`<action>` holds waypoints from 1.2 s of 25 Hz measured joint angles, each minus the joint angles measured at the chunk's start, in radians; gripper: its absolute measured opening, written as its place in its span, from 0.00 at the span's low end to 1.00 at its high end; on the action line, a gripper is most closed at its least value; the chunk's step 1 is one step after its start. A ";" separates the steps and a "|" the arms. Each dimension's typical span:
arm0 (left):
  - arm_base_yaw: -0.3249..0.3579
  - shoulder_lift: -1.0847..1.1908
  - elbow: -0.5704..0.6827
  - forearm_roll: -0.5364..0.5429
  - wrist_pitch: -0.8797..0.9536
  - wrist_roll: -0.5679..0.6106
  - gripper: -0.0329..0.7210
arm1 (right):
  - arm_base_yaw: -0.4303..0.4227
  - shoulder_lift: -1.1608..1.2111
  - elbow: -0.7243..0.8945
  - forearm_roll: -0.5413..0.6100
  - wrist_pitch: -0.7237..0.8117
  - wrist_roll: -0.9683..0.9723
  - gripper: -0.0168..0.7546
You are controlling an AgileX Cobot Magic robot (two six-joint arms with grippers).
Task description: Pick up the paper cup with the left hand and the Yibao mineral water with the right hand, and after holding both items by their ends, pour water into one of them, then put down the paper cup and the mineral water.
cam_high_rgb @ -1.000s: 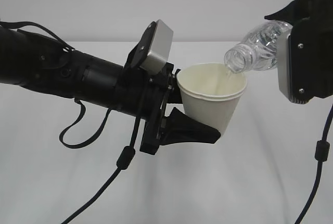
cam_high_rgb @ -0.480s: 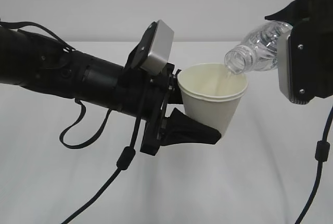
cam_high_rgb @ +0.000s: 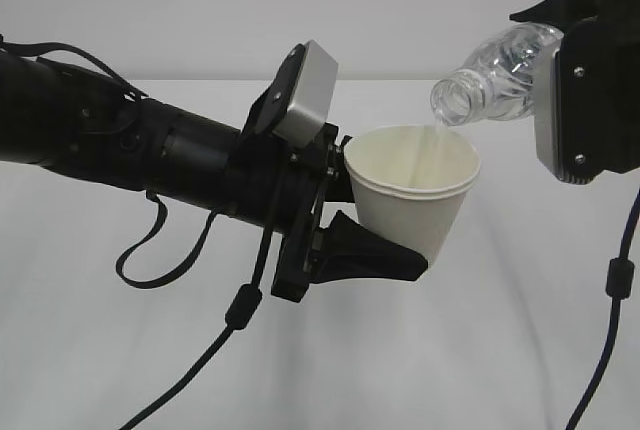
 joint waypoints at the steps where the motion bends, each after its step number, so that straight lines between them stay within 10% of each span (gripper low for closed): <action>1: 0.000 0.000 0.000 0.000 0.000 0.000 0.63 | 0.000 0.000 0.000 0.000 0.000 0.000 0.67; 30: 0.000 0.000 0.000 0.000 0.000 0.000 0.63 | 0.000 0.000 0.000 -0.005 0.001 -0.001 0.67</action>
